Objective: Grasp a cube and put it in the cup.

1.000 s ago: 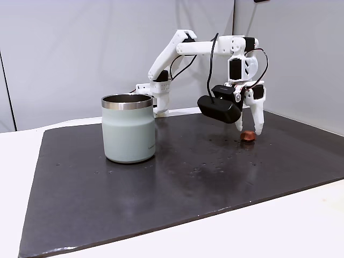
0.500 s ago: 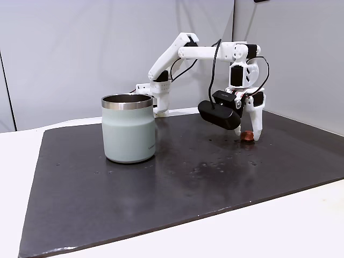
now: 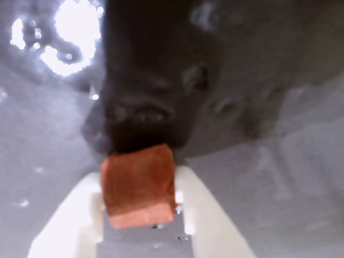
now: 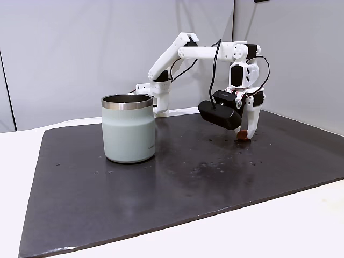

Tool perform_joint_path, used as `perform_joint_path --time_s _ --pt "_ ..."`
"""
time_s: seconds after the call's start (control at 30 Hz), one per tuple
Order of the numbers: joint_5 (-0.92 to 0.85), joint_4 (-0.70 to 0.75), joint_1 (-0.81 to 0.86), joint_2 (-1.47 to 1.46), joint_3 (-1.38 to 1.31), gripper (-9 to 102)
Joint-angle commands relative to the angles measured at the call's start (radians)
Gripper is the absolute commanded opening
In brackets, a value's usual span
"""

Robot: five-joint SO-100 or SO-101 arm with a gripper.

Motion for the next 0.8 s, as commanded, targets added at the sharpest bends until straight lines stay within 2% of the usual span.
perform_joint_path --time_s 0.0,0.3,0.77 --pt "-0.012 0.017 -0.003 0.014 -0.061 2" --pt "-0.009 0.023 -0.008 0.084 -0.061 1" --pt "0.018 -0.012 -0.006 0.502 0.086 1"
